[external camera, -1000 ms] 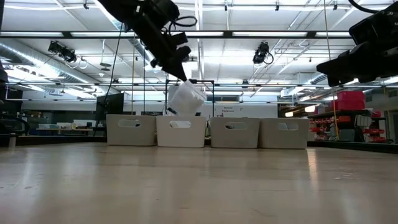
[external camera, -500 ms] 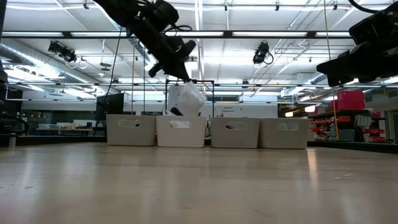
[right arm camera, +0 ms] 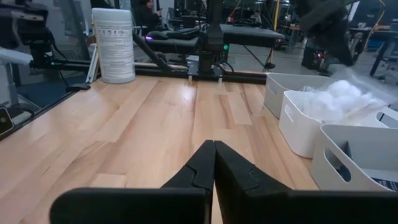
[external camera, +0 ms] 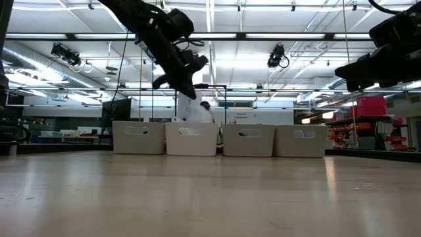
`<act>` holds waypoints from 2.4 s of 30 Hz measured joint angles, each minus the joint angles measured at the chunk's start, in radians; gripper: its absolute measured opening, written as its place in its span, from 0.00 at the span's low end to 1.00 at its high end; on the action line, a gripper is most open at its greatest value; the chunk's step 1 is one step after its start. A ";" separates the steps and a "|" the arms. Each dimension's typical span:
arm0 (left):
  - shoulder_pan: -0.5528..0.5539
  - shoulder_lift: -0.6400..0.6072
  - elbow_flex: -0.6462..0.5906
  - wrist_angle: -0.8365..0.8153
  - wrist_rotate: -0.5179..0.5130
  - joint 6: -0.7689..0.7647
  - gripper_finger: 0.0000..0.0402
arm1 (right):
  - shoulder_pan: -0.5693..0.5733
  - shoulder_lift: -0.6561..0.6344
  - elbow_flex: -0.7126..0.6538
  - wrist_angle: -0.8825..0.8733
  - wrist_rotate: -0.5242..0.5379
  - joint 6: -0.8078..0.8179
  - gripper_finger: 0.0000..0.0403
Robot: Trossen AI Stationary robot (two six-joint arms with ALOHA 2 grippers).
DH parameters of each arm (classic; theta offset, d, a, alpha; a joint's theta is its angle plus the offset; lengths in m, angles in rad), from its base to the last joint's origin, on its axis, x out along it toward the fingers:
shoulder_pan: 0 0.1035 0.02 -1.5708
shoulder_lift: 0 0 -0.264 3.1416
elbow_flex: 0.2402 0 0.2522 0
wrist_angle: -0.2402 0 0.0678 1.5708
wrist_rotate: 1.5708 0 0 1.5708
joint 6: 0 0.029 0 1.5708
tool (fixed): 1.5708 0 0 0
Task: Pick & Place Travel size toiletries
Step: Put the white cotton pack into the white bin, then return to Home Position
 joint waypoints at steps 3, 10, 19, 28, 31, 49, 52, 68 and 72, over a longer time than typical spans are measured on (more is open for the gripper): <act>0.000 0.018 0.001 0.005 -0.035 0.000 0.00 | 0.000 0.001 0.000 0.001 -0.001 0.000 0.03; 0.015 0.016 -0.001 -0.026 -0.056 0.005 0.00 | 0.000 0.010 0.000 0.001 -0.001 0.000 0.03; 0.017 0.016 -0.001 -0.032 -0.033 0.007 0.11 | 0.000 0.013 0.000 0.000 0.000 0.000 0.03; 0.017 0.016 -0.001 -0.038 -0.050 0.007 0.42 | 0.000 0.013 0.000 0.000 0.000 0.000 0.03; 0.017 0.016 -0.001 -0.029 -0.050 0.042 0.48 | 0.000 0.013 0.000 0.000 0.000 0.000 0.03; 0.008 -0.022 0.000 -0.027 -0.002 0.127 0.43 | 0.000 0.013 0.000 0.000 0.001 0.000 0.03; -0.009 -0.052 0.000 -0.024 0.008 0.158 0.36 | 0.000 0.013 0.000 0.000 0.000 0.000 0.03; -0.210 -0.089 0.000 -0.043 0.087 0.271 0.11 | 0.000 0.013 0.000 0.000 0.000 0.000 0.03; -0.273 -0.089 0.000 -0.077 0.055 0.312 0.05 | 0.000 0.013 0.000 0.000 0.000 0.000 0.03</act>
